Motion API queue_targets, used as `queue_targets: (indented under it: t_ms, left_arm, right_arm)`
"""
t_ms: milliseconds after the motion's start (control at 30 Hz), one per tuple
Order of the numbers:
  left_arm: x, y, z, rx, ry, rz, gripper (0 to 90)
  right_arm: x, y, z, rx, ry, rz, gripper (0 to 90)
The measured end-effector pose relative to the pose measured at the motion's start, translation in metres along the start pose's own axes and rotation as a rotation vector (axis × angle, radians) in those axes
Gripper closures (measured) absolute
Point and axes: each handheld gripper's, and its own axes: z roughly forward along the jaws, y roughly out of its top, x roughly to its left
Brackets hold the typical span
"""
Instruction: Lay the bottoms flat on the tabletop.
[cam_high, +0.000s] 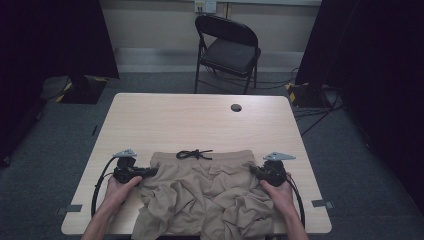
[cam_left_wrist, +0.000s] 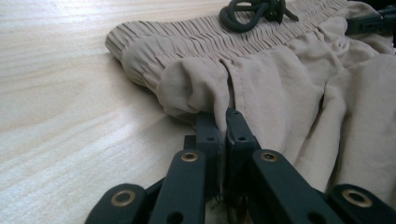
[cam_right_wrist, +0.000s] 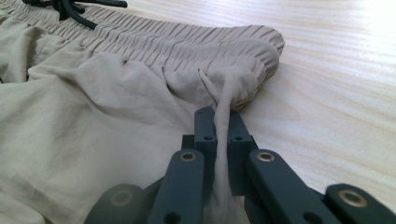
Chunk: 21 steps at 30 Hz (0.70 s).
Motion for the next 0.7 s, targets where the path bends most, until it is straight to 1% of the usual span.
queue_targets:
  t_ms: [67, 100, 133, 267, 367, 433, 467, 533, 600, 633, 667, 700]
  left_arm:
    - [0.0, 0.0, -0.001, -0.012, 0.007, -0.001, 86.9]
    - [0.0, 0.001, -0.002, -0.02, 0.003, 0.001, 87.0]
    - [-0.001, 0.001, -0.003, -0.031, 0.005, -0.009, 87.1]
    - [-0.001, 0.003, -0.006, -0.052, 0.006, -0.002, 87.2]
    - [-0.001, 0.004, -0.009, -0.079, 0.007, -0.012, 87.2]
    - [-0.001, 0.005, -0.011, -0.083, 0.011, -0.011, 87.3]
    - [-0.002, 0.006, -0.012, -0.095, 0.005, -0.007, 87.3]
    - [-0.003, 0.008, -0.014, -0.103, 0.001, -0.011, 87.3]
    - [-0.005, 0.011, -0.015, -0.105, 0.003, 0.009, 87.3]
    - [-0.006, 0.013, -0.016, -0.115, 0.0, 0.013, 87.3]
    - [-0.008, 0.015, -0.017, -0.122, -0.006, 0.016, 87.3]
    - [-0.009, 0.016, -0.018, -0.123, -0.001, 0.022, 87.3]
  right_arm:
    - [0.0, 0.001, -0.001, -0.009, -0.001, 0.002, 87.5]
    - [0.0, 0.001, -0.002, -0.015, 0.002, 0.007, 87.5]
    - [-0.001, 0.002, -0.003, -0.022, 0.001, 0.006, 87.6]
    - [-0.002, 0.004, -0.007, -0.045, 0.002, 0.019, 87.6]
    - [-0.002, 0.005, -0.01, -0.069, 0.007, 0.031, 87.6]
    - [-0.002, 0.007, -0.013, -0.085, 0.01, 0.034, 87.6]
    - [-0.002, 0.008, -0.014, -0.091, 0.008, 0.036, 87.5]
    - [-0.002, 0.009, -0.016, -0.103, 0.006, 0.034, 87.5]
    - [-0.001, 0.011, -0.018, -0.114, 0.004, 0.031, 87.6]
    - [-0.001, 0.012, -0.021, -0.117, 0.004, 0.031, 87.6]
    - [-0.001, 0.014, -0.023, -0.129, 0.002, 0.033, 87.5]
    - [-0.002, 0.016, -0.026, -0.144, 0.001, 0.04, 87.6]
